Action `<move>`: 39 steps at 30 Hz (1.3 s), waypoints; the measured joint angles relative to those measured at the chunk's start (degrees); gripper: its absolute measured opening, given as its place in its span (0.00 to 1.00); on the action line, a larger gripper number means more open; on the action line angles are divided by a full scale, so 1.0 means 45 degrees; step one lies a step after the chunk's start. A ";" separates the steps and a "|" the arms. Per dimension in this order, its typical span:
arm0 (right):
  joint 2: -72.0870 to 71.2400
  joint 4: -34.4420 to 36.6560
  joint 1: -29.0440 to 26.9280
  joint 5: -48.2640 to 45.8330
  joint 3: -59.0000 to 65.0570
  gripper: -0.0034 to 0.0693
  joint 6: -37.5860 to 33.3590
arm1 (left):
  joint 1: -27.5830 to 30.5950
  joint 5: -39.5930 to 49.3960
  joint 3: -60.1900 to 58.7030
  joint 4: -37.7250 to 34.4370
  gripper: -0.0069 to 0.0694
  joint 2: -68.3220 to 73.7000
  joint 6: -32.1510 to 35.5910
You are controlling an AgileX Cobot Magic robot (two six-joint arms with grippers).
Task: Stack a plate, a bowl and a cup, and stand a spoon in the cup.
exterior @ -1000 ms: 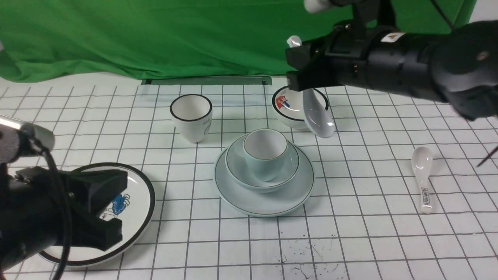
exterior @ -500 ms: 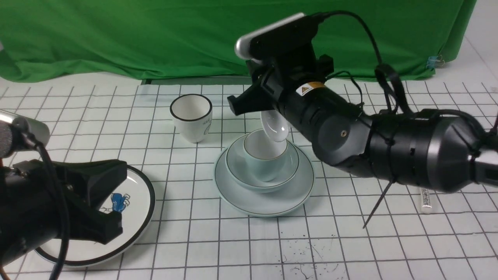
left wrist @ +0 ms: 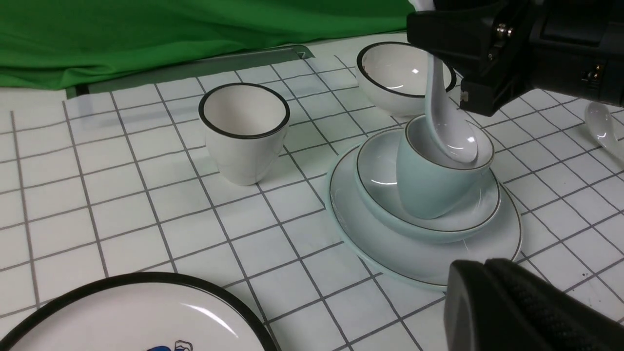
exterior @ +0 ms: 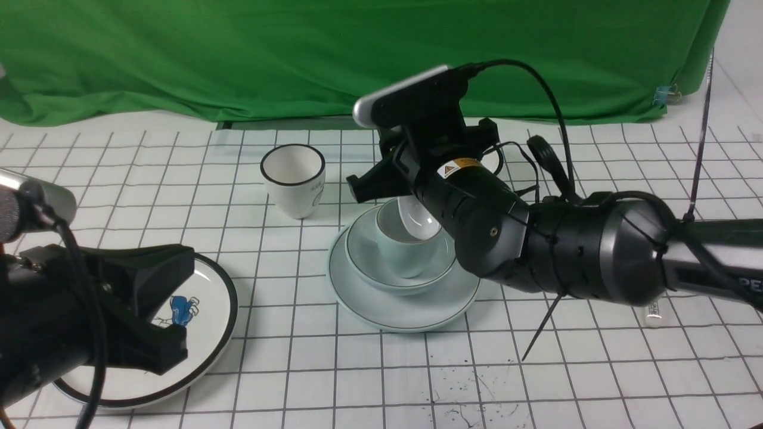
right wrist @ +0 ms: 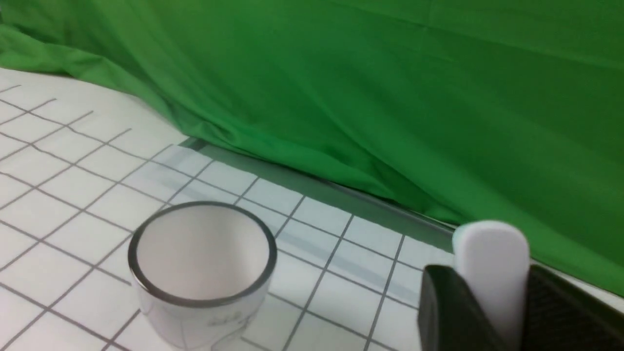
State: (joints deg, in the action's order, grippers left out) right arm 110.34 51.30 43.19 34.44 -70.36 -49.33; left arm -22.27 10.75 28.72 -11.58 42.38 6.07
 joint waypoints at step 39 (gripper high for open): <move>-1.2038 -0.6453 0.0000 -1.4714 0.2223 0.07 0.3742 | 0.0000 1.0160 0.1152 0.2573 0.05 -0.6440 -0.0291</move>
State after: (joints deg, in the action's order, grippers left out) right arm 56.17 22.26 43.19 -31.77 -60.36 -32.49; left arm -22.27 56.47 33.91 0.00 13.40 4.77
